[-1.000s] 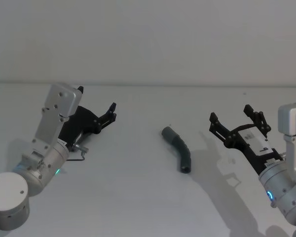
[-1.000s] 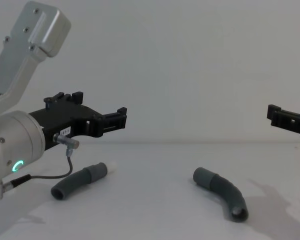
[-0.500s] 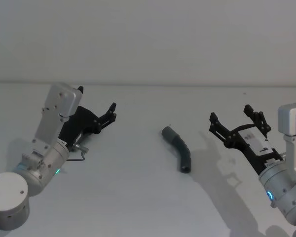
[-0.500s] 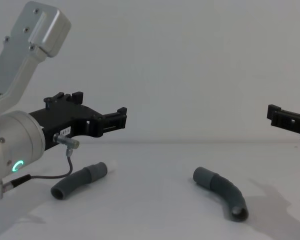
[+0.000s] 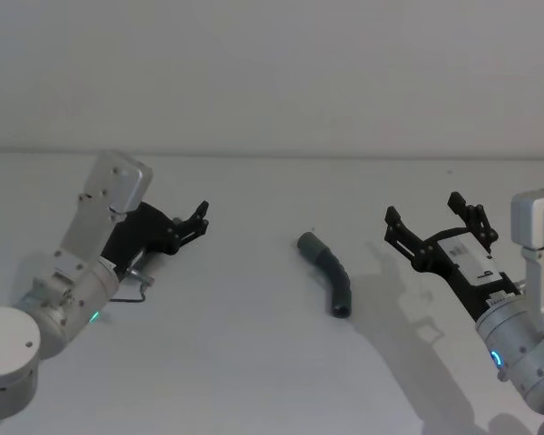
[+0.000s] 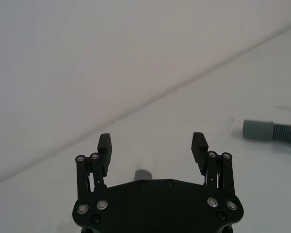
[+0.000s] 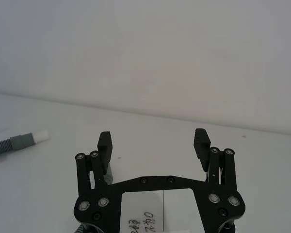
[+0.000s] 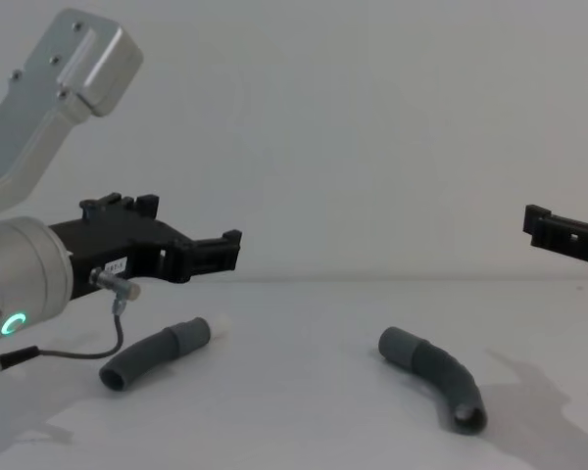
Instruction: Use both hands to pick up one end of the pipe from the table, align the ends, and insert them.
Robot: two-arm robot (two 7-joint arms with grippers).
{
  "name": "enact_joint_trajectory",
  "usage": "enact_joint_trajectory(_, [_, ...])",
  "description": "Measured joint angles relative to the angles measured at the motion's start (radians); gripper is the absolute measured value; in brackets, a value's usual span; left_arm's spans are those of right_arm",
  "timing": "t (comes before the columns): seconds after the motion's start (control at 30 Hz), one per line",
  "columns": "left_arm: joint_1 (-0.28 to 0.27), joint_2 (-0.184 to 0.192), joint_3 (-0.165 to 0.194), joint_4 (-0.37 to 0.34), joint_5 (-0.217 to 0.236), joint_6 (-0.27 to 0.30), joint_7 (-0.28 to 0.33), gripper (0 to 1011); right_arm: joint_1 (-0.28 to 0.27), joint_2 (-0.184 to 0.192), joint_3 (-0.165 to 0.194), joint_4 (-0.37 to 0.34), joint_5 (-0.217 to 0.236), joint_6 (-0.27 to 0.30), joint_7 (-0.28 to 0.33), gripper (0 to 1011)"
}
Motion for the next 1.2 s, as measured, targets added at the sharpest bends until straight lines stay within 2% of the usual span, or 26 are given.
enact_joint_trajectory(0.13, [-0.013, 0.012, 0.003, -0.004, -0.001, 0.049, -0.024, 1001, 0.000, 0.000, 0.000, 0.000, 0.000, 0.000, 0.000, 1001])
enact_joint_trajectory(0.33, [-0.037, 0.016, 0.012, 0.008, 0.003, 0.093, -0.045, 1001, 0.000, 0.000, 0.000, 0.000, 0.000, 0.000, 0.000, 1001])
enact_joint_trajectory(0.6, [-0.075, -0.002, 0.019, 0.048, 0.009, 0.145, -0.067, 1001, 0.000, 0.000, 0.000, 0.000, 0.000, 0.000, 0.000, 1000])
enact_joint_trajectory(0.97, [-0.116, -0.037, -0.003, 0.117, -0.037, 0.227, -0.107, 1001, 0.000, 0.000, 0.000, 0.000, 0.000, 0.000, 0.000, 1000])
enact_joint_trajectory(1.2, [-0.136, -0.042, -0.018, 0.156, -0.061, 0.266, -0.138, 1001, 0.000, 0.000, 0.000, 0.000, 0.000, 0.000, 0.000, 1000])
